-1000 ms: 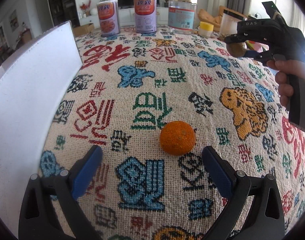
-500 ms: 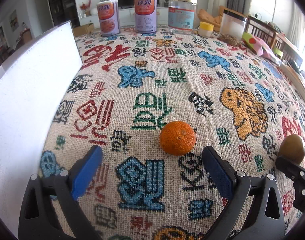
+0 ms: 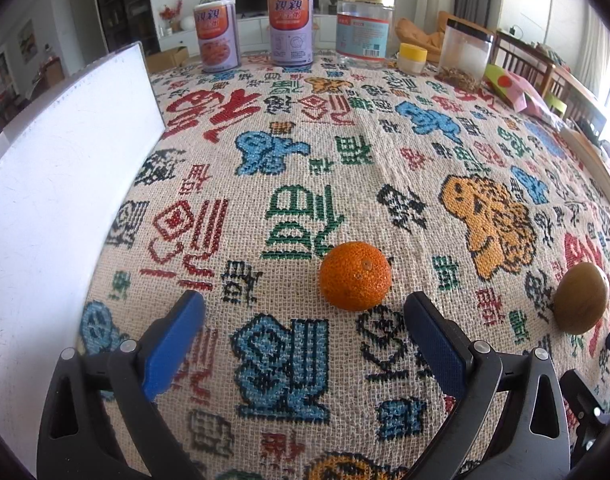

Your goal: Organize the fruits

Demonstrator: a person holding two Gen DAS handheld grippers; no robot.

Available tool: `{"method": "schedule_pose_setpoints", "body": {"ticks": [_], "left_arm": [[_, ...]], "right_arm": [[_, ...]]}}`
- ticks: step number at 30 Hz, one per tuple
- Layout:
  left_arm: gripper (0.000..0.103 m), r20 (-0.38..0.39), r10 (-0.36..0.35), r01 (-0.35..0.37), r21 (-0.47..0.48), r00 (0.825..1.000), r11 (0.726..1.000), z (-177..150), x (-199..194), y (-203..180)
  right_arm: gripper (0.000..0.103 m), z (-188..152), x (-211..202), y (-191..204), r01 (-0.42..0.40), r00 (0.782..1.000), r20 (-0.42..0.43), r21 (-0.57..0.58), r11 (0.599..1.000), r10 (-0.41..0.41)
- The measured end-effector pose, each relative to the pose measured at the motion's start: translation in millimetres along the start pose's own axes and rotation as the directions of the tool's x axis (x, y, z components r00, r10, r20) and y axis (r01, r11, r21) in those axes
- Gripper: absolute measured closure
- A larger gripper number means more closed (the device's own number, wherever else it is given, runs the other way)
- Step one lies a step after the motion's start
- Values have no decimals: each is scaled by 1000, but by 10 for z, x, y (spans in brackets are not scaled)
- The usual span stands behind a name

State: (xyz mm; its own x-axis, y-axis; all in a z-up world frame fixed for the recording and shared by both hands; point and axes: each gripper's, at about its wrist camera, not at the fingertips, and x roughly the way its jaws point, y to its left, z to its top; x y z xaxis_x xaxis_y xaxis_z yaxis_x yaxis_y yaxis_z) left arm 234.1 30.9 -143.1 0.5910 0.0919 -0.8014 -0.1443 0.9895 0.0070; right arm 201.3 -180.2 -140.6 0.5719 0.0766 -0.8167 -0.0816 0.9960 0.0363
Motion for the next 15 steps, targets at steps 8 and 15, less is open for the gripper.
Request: {"method": "schedule_pose_setpoints", "body": {"ticks": [8, 15], "left_arm": [[2, 0, 0, 0, 0, 1000, 1000, -2, -2, -2], [2, 1, -11, 11, -5, 1000, 1000, -8, 5, 10]], "right_arm": [[0, -16, 7, 7, 9, 1000, -2, -10, 1000, -9], [0, -16, 7, 8, 9, 1000, -2, -10, 1000, -9]]}}
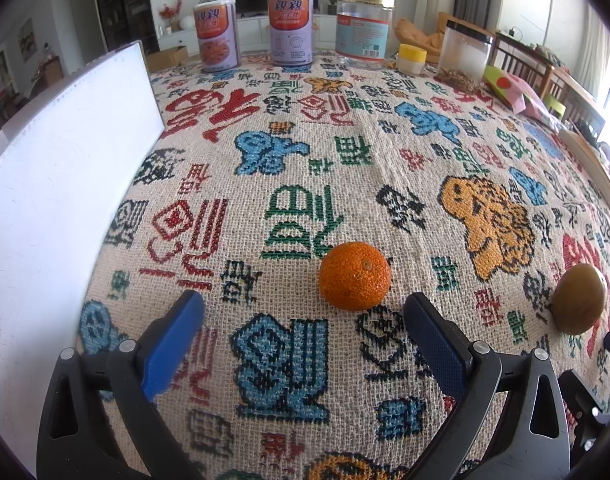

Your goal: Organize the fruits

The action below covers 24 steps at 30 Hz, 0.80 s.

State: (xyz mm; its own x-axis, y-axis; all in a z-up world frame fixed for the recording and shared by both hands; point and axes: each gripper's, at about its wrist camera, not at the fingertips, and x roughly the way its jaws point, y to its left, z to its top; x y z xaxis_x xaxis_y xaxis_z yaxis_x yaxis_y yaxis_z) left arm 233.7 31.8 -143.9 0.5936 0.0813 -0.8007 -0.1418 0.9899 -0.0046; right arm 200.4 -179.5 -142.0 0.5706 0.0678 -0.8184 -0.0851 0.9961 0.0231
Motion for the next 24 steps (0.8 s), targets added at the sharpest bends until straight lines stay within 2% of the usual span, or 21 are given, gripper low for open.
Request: {"method": "schedule_pose_setpoints", "body": {"ticks": [4, 7, 8, 11, 14, 16, 17, 18, 19, 20, 22, 24], "left_arm": [[2, 14, -52, 52, -25, 999, 998, -6, -20, 67], [3, 39, -203, 205, -32, 978, 978, -37, -94, 154], [3, 40, -231, 232, -23, 972, 972, -52, -112, 157], [4, 40, -234, 234, 0, 971, 972, -68, -128, 106], [7, 29, -192, 190, 44, 981, 981, -29, -93, -25], [36, 29, -124, 120, 103, 992, 987, -14, -77, -142], [40, 32, -103, 98, 121, 994, 988, -2, -69, -171], [52, 37, -113, 108, 120, 993, 987, 15, -67, -178], [68, 41, -116, 111, 107, 992, 988, 35, -62, -157], [73, 45, -110, 105, 86, 993, 991, 52, -62, -123], [74, 41, -126, 125, 26, 991, 992, 51, -85, -22], [75, 44, -139, 141, -32, 989, 990, -8, -172, 70]], "right_arm": [[0, -1, 1, -8, -1, 1000, 0, 1, 1000, 1], [0, -3, -8, -3, -5, 1000, 2, 2, 1000, 5], [0, -4, -11, -9, -9, 1000, 3, 4, 1000, 9], [0, -5, -17, -17, -16, 1000, 6, 9, 1000, 16], [0, -5, -20, -19, -14, 1000, 5, 7, 1000, 14], [0, -6, -30, -35, -25, 1000, 10, 14, 1000, 25], [0, -4, -34, -44, -34, 999, 13, 20, 999, 34], [0, -5, -42, -56, -42, 999, 16, 26, 999, 42], [0, -5, -47, -66, -49, 999, 20, 31, 998, 49], [0, -5, -52, -73, -56, 998, 22, 35, 998, 55], [0, -8, -84, -91, -76, 997, 37, 47, 996, 74], [0, 14, -165, -112, -148, 987, 74, 73, 986, 143]]}}
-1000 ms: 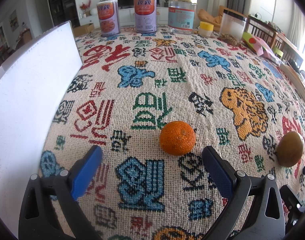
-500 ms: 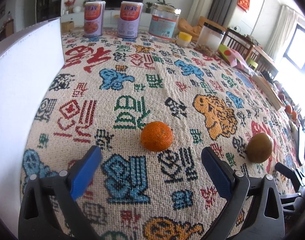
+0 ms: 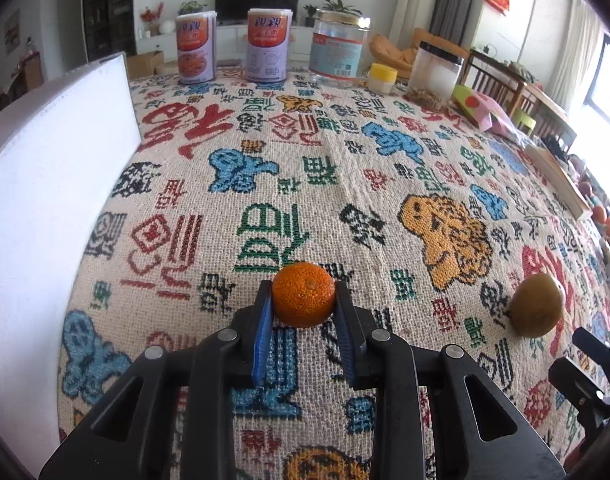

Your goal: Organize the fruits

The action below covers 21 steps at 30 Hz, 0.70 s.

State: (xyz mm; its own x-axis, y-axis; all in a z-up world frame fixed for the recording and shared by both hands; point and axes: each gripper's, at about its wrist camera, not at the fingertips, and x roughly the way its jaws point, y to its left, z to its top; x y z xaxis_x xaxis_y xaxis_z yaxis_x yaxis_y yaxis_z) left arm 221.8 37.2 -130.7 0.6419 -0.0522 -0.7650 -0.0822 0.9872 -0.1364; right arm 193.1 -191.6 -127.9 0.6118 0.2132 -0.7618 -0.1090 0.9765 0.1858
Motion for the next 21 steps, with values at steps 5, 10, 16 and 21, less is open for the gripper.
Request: {"method": "schedule_pose_setpoints", "body": {"ticks": [5, 10, 16, 21], "left_arm": [[75, -10, -58, 58, -54, 998, 997, -215, -406, -1], [75, -5, -151, 151, -17, 988, 988, -411, -1046, -85], [75, 17, -301, 301, -3, 953, 954, -641, -2056, 33], [75, 116, -298, 311, -112, 947, 944, -429, -2755, 667]], "right_arm": [[1, 332, 154, 229, -15, 998, -54, -60, 998, 12], [54, 400, 366, 265, -16, 990, -141, -51, 999, 8], [55, 332, -131, 427, -159, 983, -99, -39, 986, 155], [55, 419, -657, 1077, -370, 927, -108, -112, 922, 359]]}}
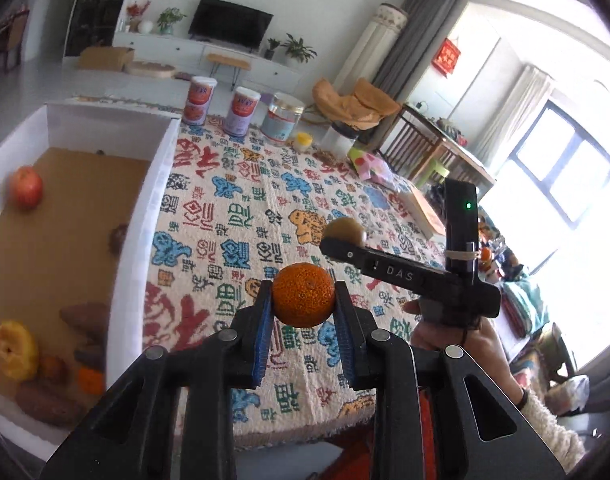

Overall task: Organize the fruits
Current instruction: 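Carry the mandarin and brown fruit over the box and open both grippers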

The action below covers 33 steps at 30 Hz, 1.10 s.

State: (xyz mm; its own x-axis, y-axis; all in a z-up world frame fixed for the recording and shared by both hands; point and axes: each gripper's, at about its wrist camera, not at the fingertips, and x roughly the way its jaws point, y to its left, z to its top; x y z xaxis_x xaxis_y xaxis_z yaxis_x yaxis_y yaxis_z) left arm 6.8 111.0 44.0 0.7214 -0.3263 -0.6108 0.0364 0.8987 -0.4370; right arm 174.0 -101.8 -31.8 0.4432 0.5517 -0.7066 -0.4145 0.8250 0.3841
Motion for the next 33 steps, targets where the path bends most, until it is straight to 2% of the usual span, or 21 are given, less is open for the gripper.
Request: {"method": "schedule_pose_setpoints", "body": {"ticks": [3, 5, 7, 9, 12, 14, 16, 17, 18, 20, 21, 23, 26, 28, 30, 31, 33], "left_arm": [[75, 54, 90, -83, -115, 994, 990, 229, -326, 497], [75, 59, 198, -185, -185, 978, 965, 297, -386, 865], [75, 21, 269, -255, -256, 963, 932, 330, -297, 1244], [74, -43, 311, -308, -321, 949, 896, 314, -126, 1594], [74, -141, 347, -374, -405, 927, 834, 219, 127, 2007], [73, -187, 358, -404, -430, 915, 808, 111, 219, 2161], [70, -210, 353, -411, -451, 912, 792, 49, 263, 2251], [66, -218, 360, -421, -454, 907, 785, 30, 266, 2268], [57, -219, 367, -427, -455, 904, 781, 16, 254, 2260], [45, -193, 383, -428, -451, 904, 783, 18, 174, 2206], [39, -177, 403, -438, -441, 898, 783, 31, 114, 2143], [31, -132, 458, -470, -408, 879, 783, 56, -33, 1972], [18, -32, 539, -518, -327, 842, 790, 116, -306, 1593], [4, 51, 581, -550, -264, 812, 792, 119, -511, 1277], [4, 124, 616, -588, -202, 778, 783, 93, -704, 985], [3, 140, 626, -603, -176, 768, 779, 78, -766, 876], [3, 128, 613, -595, -150, 780, 789, 57, -859, 767]], "right_arm": [[55, 98, 19, 651, -146, 989, -31, -82, 986, 144], [55, 116, 109, 1087, -235, 971, -75, -133, 963, 226], [55, 119, 273, 1485, -304, 949, -134, -171, 937, 284], [55, 138, 502, 1843, -320, 941, -189, -224, 920, 281], [54, 157, 910, 2241, -313, 930, -284, -276, 909, 234], [54, 140, 1141, 2414, -286, 927, -327, -309, 907, 181], [54, 106, 1307, 2529, -258, 927, -350, -342, 904, 132], [52, 98, 1362, 2563, -243, 930, -351, -353, 904, 113], [50, 104, 1395, 2579, -228, 935, -340, -363, 903, 100], [40, 137, 1390, 2597, -204, 949, -301, -365, 908, 92], [39, 159, 1357, 2581, -199, 955, -278, -355, 914, 100], [34, 220, 1247, 2529, -189, 966, -231, -332, 924, 114], [28, 278, 990, 2472, -146, 983, -153, -335, 931, 99], [23, 301, 776, 2448, -122, 990, -105, -347, 930, 91], [16, 311, 570, 2403, -97, 995, -69, -344, 934, 78], [12, 306, 464, 2382, -91, 996, -57, -341, 936, 76], [7, 280, 288, 2347, -79, 997, -36, -333, 940, 71]]}}
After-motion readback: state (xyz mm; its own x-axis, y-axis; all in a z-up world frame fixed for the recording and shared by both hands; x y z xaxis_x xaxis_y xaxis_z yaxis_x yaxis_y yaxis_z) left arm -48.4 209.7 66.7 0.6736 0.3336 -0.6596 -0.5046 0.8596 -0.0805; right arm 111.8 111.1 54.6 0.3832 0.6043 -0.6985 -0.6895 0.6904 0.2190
